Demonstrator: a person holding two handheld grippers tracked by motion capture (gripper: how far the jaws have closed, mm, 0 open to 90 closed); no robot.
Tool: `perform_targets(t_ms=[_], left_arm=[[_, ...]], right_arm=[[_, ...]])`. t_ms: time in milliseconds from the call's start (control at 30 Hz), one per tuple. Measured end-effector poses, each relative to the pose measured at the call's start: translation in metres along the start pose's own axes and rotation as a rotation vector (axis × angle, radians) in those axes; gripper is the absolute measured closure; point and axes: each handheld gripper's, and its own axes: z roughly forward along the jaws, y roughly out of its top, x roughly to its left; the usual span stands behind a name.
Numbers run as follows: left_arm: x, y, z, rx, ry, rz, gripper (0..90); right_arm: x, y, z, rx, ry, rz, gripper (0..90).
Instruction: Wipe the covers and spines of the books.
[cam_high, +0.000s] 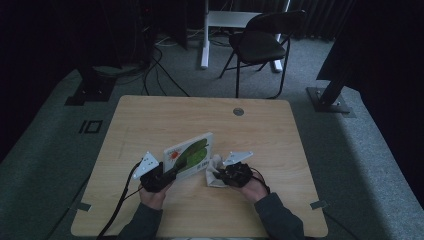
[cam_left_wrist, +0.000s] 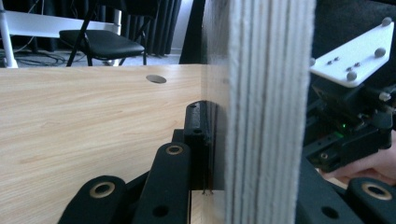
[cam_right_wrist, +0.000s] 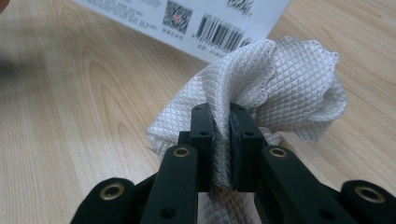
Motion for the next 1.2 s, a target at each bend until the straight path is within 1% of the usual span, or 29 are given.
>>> perform_targets(t_ms=[100, 233, 467, 567, 700, 733, 800, 833, 867, 967, 1100, 1200], left_arm=[[-0.001, 0.002, 0.0, -0.007, 0.001, 0.004, 78.9], [-0.001, 0.005, 0.001, -0.017, 0.0, 0.006, 78.9], [0.002, 0.009, -0.001, -0.033, 0.008, -0.009, 78.9], [0.002, 0.009, -0.001, -0.047, -0.007, -0.02, 78.9], [0.001, 0.008, 0.001, -0.044, -0.024, -0.027, 78.9], [0.0, 0.007, 0.002, -0.04, -0.031, -0.034, 78.8], [0.0, 0.007, 0.003, -0.038, -0.033, -0.033, 78.9], [0.0, 0.006, 0.004, -0.039, -0.038, -0.042, 78.9], [0.0, 0.006, 0.004, -0.037, -0.038, -0.04, 78.8], [0.0, 0.006, 0.005, -0.031, -0.04, -0.043, 78.8], [0.0, 0.005, 0.006, -0.016, -0.045, -0.046, 78.8], [0.0, 0.004, 0.007, -0.013, -0.049, -0.048, 78.8]], right_arm=[[0.001, -0.001, 0.002, 0.004, 0.006, -0.006, 82.5], [0.002, -0.001, 0.003, 0.007, 0.011, -0.002, 82.5], [0.006, -0.002, 0.007, 0.012, 0.031, 0.0, 82.5], [0.007, -0.001, 0.01, 0.012, 0.039, -0.009, 82.4], [0.007, 0.0, 0.012, 0.001, 0.046, 0.003, 82.5], [0.007, 0.0, 0.013, -0.003, 0.045, 0.006, 82.5], [0.006, 0.001, 0.013, -0.008, 0.042, 0.01, 82.5], [0.005, 0.001, 0.012, -0.011, 0.041, 0.014, 82.5], [0.004, 0.001, 0.012, -0.021, 0.038, 0.029, 82.5], [0.002, 0.0, 0.011, -0.027, 0.033, 0.044, 82.6], [0.0, 0.0, 0.01, -0.043, 0.018, 0.058, 82.7], [-0.001, 0.001, 0.008, -0.056, 0.005, 0.068, 82.7]])
